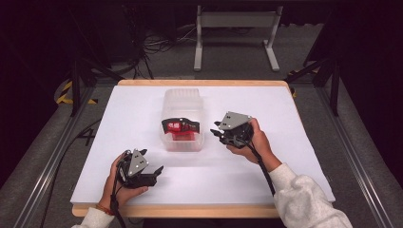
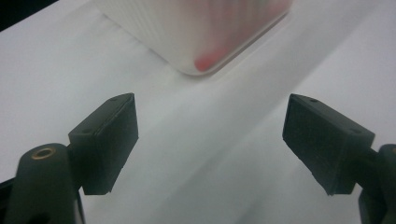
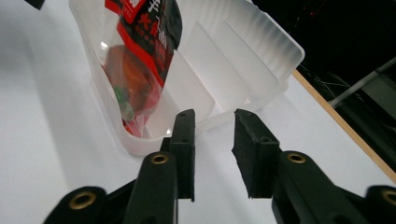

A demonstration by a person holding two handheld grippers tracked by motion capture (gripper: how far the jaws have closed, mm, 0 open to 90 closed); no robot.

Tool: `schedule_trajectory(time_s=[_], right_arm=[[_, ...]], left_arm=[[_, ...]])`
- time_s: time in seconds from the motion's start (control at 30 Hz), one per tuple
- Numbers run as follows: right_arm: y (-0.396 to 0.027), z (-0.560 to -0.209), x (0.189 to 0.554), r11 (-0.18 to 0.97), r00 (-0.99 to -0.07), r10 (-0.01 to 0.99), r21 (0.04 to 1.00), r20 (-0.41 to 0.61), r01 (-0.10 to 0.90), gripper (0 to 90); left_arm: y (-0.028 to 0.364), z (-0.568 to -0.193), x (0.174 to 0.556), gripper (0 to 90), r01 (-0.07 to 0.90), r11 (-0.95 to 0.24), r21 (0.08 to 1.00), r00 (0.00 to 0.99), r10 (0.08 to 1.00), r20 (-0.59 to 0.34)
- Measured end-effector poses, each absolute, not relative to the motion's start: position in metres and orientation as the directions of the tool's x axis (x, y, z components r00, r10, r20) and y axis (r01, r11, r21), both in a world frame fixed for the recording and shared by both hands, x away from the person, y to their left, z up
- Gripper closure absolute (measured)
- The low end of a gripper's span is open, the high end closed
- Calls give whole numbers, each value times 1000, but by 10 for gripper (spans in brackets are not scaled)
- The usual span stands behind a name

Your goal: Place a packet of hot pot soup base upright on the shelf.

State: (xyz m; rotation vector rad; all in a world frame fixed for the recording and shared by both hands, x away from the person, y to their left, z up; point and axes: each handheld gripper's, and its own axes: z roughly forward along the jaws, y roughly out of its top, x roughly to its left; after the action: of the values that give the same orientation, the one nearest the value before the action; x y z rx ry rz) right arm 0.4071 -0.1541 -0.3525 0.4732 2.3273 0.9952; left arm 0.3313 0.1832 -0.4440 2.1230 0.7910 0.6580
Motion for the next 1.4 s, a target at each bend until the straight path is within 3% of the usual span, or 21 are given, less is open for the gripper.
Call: schedule_trajectory(time_s=[0.37,0.8,1.4], right_arm=[[-171,-360,405,698,-762,530,702,-373,142,533],[-199,-372,399,747,-743,528,641,-412,175,456],[-237,-387,381,754,-733,540,625,-414,202,382]], left_arm=[[181,-447,328,177,320,-513,797,679,710,185],[179,-448,327,152,313,-529,789,690,697,194],[176,-450,328,146,315,-544,778,696,689,200]])
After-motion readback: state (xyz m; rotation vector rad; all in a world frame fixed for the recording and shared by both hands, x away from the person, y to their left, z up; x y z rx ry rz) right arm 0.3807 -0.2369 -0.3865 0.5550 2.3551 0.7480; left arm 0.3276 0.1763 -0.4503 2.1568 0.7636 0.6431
